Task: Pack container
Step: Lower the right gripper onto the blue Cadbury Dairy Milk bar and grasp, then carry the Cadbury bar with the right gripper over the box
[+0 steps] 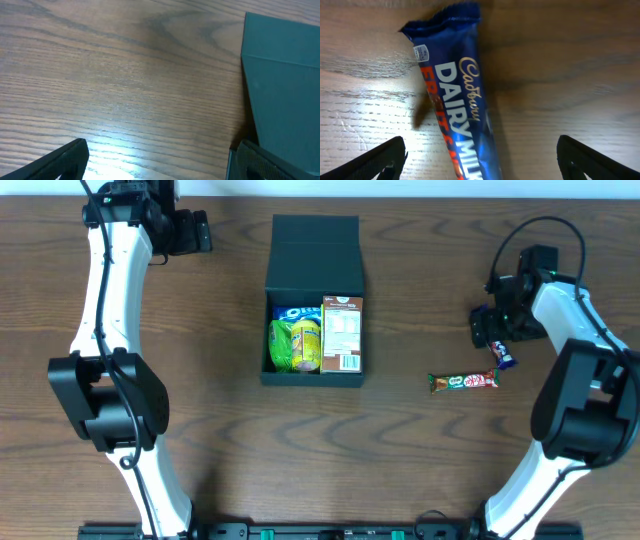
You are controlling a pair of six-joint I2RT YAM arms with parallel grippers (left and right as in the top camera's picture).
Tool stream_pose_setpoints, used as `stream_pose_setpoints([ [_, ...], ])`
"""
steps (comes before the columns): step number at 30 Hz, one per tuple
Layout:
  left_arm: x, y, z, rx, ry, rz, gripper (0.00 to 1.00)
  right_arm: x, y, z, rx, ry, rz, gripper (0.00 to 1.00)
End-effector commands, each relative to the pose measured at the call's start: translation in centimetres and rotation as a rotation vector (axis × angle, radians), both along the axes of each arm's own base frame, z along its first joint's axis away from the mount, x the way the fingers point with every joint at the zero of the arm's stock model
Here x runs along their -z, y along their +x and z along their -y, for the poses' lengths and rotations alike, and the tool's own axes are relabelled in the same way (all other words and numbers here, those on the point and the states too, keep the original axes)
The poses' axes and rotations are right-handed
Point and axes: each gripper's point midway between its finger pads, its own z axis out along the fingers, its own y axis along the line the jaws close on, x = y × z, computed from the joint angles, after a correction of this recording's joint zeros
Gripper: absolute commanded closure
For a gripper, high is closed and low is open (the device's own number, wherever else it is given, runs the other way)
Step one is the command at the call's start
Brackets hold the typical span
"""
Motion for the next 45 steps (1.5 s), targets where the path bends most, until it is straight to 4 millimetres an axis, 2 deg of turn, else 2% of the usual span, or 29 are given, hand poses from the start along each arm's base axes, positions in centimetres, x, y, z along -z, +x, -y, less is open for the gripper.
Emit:
stream_pose_setpoints([
  [1,0.1,-0.2,-0.3,-0.003,-0.003,-0.005,0.05,1.0,-0.3,-0.3,-0.021,0.041,-0.013,0.04],
  [5,0.1,-0.2,-0.3,-0.003,-0.003,-0.005,0.05,1.6,-0.1,-0.7,-0.029,0.064,-0.014,0.05],
  [14,0.2,-0.2,-0.2,-0.008,-0.008,-0.006,0.05,2.8,0.0,-1.6,-0.039,0.121,-0.019,0.16],
  [16,0.1,-0.2,-0.2,-0.007,-0.009,-0.006,0.05,2.8,0.0,-1.6,-0.039,0.121,-0.016,0.23],
  [18,0.1,-0.2,-0.2,-0.007,-0.009,-0.005,0.04,2.7,0.1,-1.9,-0.041,0.137,-0.014,0.38],
  [21,0.1,-0.2,-0.2,-0.007,-0.009,-0.006,0.05,2.7,0.1,-2.4,-0.044,0.165,-0.009,0.53],
  [25,0.1,-0.2,-0.2,-0.007,-0.009,-0.005,0.04,2.6,0.2,-2.7,-0.038,0.184,-0.006,0.65],
  [27,0.1,-0.2,-0.2,-0.008,-0.009,-0.006,0.05,2.6,0.2,-2.8,-0.031,0.188,-0.006,0.74],
  [31,0.1,-0.2,-0.2,-0.008,-0.009,-0.006,0.05,2.6,0.1,-2.9,-0.016,0.191,-0.01,0.79],
  [34,0.1,-0.2,-0.2,-0.008,-0.009,-0.006,0.05,2.5,0.3,-3.1,0.048,0.203,-0.008,0.8],
  [37,0.1,-0.2,-0.2,-0.007,-0.009,-0.006,0.05,1.5,1.1,-4.1,0.072,0.242,0.006,0.84],
  [39,0.1,-0.2,-0.2,-0.007,-0.009,-0.005,0.05,-0.1,2.4,-5.1,0.082,0.277,0.03,0.87],
  [42,0.1,-0.2,-0.2,-0.007,-0.009,-0.005,0.04,-3.4,4.7,-7.1,0.079,0.319,0.075,0.89],
  [45,0.1,-0.2,-0.3,-0.008,-0.008,-0.006,0.05,-7.4,6.6,-10.1,0.019,0.346,0.12,0.94],
])
